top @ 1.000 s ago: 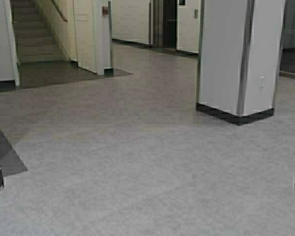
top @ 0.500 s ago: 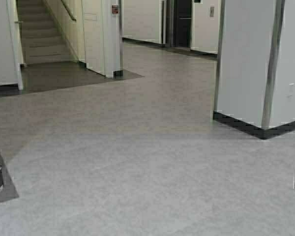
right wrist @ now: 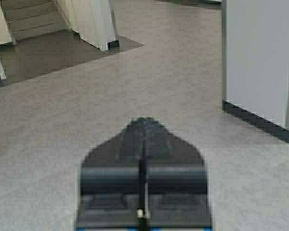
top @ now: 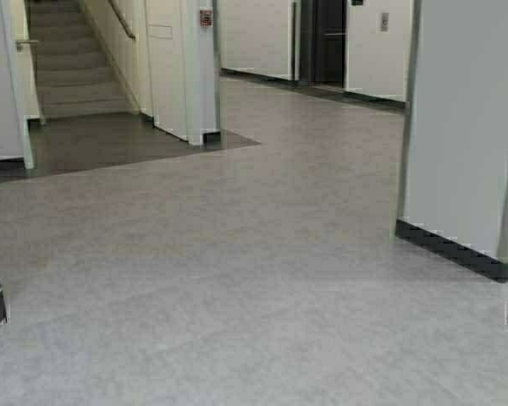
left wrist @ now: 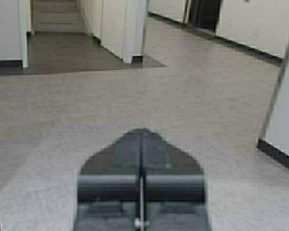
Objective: Navigate to elevator, push the call button, then enter the elevator
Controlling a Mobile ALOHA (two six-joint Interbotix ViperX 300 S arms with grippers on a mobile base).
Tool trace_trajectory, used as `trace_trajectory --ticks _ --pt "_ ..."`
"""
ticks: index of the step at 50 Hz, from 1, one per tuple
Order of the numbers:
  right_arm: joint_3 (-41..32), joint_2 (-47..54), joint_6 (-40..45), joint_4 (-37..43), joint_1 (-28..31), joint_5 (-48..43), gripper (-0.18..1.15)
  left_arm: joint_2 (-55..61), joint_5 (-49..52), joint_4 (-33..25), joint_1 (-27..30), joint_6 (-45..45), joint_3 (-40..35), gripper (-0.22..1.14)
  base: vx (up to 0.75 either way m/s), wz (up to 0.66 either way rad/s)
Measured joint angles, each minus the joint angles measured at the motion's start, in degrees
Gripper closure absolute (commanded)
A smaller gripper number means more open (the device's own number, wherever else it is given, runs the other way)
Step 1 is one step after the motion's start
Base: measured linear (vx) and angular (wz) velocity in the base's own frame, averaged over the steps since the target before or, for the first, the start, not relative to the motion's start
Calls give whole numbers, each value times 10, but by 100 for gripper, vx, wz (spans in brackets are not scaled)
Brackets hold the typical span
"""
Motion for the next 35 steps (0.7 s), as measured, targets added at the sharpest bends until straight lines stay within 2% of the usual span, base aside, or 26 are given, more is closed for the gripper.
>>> trace_trajectory --ticks 15,35 --pt "4 -4 -1 0 -1 0 92 23 -1 0 -1 0 -2 90 88 9" --pt "4 -4 1 0 -1 0 92 -11 -1 0 0 0 -2 90 86 -5"
